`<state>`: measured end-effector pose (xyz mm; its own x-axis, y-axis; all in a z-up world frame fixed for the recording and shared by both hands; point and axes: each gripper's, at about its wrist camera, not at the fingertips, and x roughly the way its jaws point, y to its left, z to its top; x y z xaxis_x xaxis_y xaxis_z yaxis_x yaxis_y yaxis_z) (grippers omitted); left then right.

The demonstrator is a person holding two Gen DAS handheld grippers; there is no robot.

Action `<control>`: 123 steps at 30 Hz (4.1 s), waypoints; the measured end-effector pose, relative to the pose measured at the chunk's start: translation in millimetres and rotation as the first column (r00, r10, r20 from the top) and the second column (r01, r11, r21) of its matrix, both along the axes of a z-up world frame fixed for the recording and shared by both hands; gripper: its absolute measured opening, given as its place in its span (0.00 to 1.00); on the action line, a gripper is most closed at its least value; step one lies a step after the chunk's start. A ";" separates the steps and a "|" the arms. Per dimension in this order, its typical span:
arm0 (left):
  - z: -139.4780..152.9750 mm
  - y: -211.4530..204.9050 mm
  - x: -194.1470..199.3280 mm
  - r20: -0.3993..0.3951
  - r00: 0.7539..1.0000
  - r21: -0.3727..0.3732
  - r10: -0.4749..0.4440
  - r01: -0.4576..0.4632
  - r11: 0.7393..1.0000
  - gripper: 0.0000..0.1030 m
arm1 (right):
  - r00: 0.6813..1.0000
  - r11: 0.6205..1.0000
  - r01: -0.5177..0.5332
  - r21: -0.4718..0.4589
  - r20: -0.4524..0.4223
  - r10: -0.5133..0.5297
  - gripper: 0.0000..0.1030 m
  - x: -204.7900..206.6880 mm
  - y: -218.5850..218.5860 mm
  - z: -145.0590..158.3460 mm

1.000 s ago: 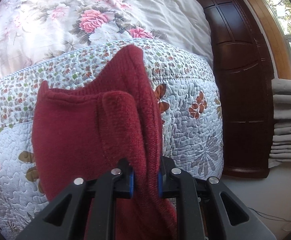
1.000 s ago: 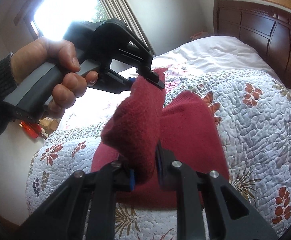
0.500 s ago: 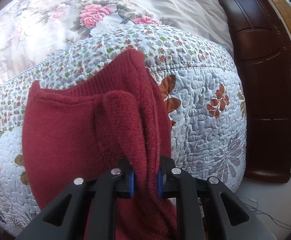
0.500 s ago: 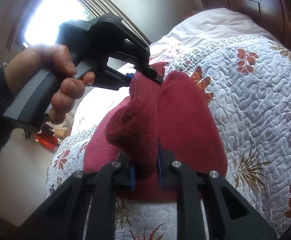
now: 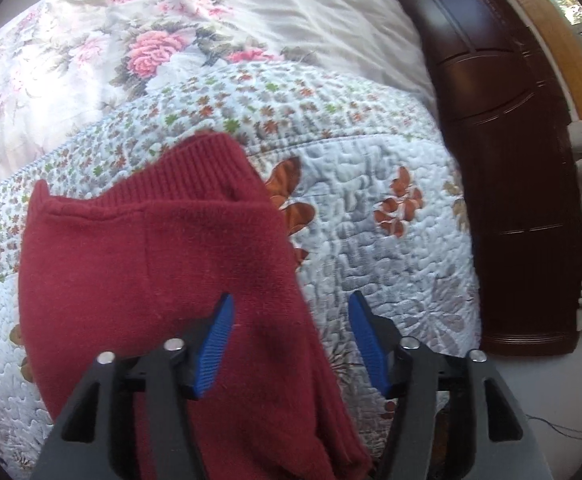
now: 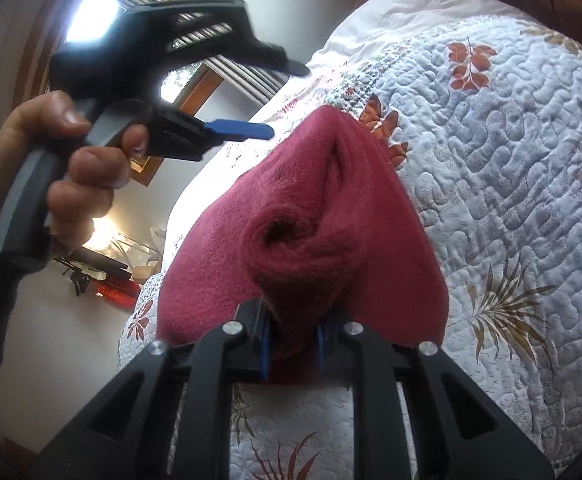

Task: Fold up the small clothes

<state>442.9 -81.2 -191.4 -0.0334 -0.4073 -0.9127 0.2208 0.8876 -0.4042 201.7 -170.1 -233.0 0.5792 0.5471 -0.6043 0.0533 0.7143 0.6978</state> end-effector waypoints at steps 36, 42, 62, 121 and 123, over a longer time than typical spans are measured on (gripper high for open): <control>28.0 100.6 -219.7 0.368 0.867 0.092 -0.335 0.325 0.941 0.74 | 0.900 0.894 -0.398 0.206 -0.099 0.424 0.09 27.8 -80.7 -9.1; 36.6 85.3 -208.9 0.377 0.863 0.000 -0.335 0.362 0.932 0.74 | 0.876 0.898 -0.384 0.215 -0.223 0.428 0.12 27.7 -65.4 -67.0; -18.4 92.5 -181.5 0.195 0.948 -0.146 -0.252 0.282 0.948 0.73 | 0.972 0.974 -0.175 0.142 -0.135 0.194 0.07 147.9 -83.2 -39.6; -113.0 159.2 -109.7 -0.265 0.955 -0.457 0.132 -0.245 0.855 0.95 | 0.830 0.789 -0.415 0.453 -0.166 0.532 0.90 213.1 -35.2 -114.9; -117.6 153.7 -106.6 -0.269 0.953 -0.454 0.136 -0.251 0.855 0.96 | 0.843 0.784 -0.365 0.502 -0.179 0.507 0.87 215.3 -42.1 -129.8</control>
